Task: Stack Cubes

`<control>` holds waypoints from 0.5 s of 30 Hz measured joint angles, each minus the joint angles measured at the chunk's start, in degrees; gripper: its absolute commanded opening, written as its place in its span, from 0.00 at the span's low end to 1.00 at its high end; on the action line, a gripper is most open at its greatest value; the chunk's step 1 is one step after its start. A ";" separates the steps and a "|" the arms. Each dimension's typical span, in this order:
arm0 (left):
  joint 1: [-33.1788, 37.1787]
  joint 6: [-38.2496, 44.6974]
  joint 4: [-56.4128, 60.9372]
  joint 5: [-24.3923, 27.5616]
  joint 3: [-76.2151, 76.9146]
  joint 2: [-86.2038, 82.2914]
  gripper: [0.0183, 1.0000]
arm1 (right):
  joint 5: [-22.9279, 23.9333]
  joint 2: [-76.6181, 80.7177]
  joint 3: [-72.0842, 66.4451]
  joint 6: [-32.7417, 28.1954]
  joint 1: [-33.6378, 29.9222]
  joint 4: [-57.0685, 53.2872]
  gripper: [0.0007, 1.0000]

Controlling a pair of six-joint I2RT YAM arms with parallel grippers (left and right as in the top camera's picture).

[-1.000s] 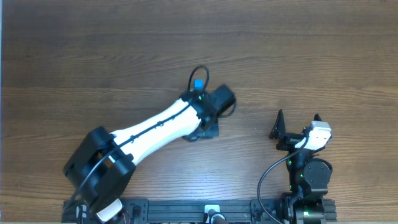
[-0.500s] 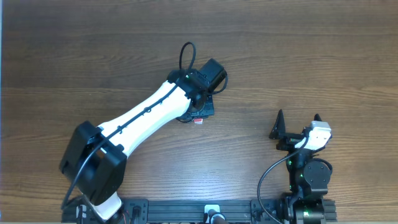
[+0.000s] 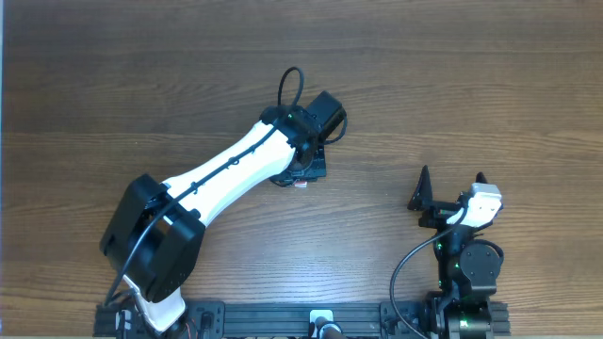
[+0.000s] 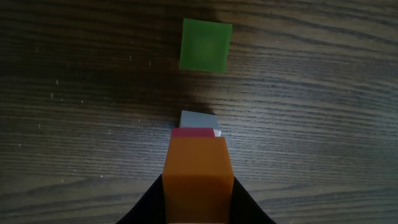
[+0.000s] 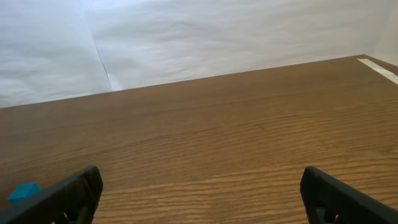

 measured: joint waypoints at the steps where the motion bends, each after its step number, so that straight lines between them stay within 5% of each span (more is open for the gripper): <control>1: 0.00 0.13 0.00 0.07 0.00 0.00 0.07 | 0.00 -0.02 0.00 0.00 0.00 0.02 0.99; 15: -0.02 1.20 -0.59 1.18 0.00 0.00 0.08 | 0.00 -0.02 0.00 0.02 0.00 0.02 0.99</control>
